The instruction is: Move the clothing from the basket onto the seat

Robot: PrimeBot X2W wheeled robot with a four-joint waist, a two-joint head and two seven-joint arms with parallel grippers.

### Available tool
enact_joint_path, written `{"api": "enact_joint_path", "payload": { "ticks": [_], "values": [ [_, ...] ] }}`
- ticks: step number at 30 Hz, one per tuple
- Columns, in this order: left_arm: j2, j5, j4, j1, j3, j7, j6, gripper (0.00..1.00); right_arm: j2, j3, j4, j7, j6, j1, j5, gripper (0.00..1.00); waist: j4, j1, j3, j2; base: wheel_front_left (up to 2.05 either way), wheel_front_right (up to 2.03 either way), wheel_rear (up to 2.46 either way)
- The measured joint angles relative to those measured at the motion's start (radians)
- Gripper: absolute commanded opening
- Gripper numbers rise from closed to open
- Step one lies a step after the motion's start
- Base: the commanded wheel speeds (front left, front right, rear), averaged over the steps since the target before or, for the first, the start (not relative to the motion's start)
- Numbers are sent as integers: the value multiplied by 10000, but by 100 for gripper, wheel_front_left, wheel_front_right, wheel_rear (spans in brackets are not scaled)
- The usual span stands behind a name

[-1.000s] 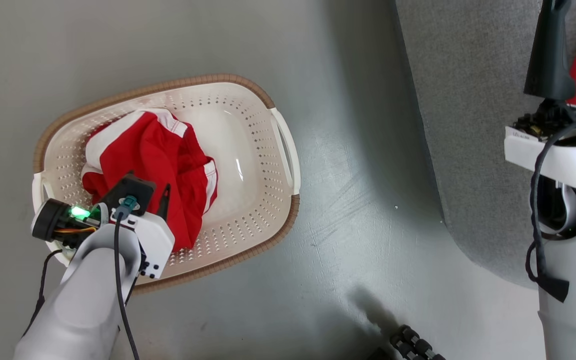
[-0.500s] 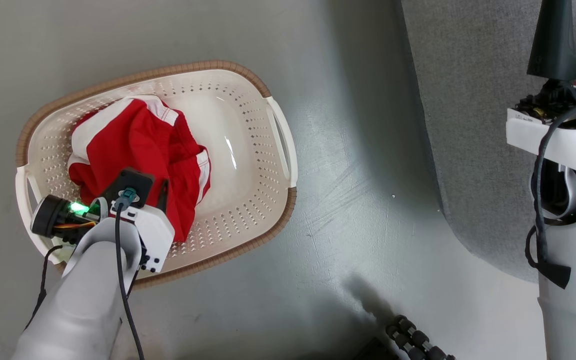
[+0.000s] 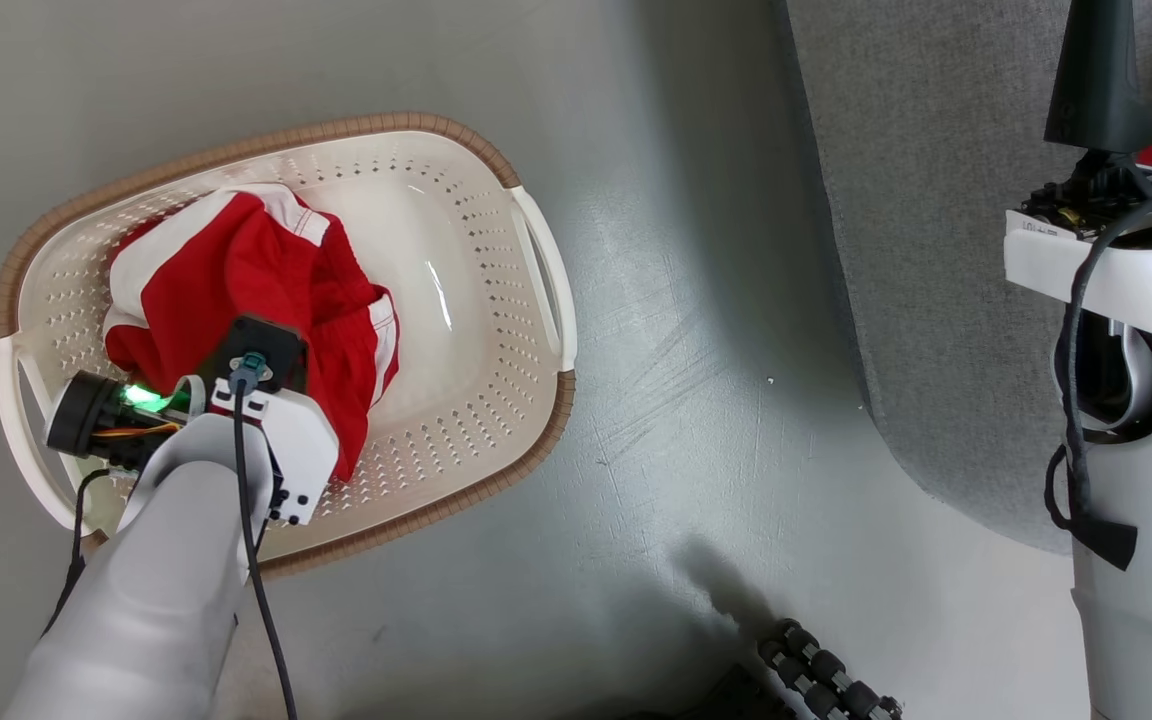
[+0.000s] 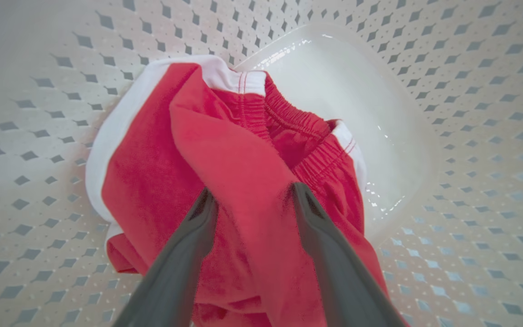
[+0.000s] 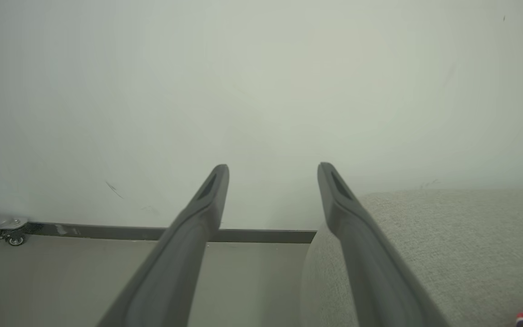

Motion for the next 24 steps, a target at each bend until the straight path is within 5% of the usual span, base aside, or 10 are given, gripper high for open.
{"api": "enact_joint_path", "payload": {
  "ticks": [1,24],
  "values": [
    [-36,-2,12,-11,-12,-2,-46,0,0,-10,10,0,0,0,0,100,-5,0,-2,0,0,0,0],
    [-236,-61,-299,-40,-98,-1145,-242,0,0,-222,291,0,0,-54,-54,100,347,0,-462,0,0,0,0]
  ]
}}
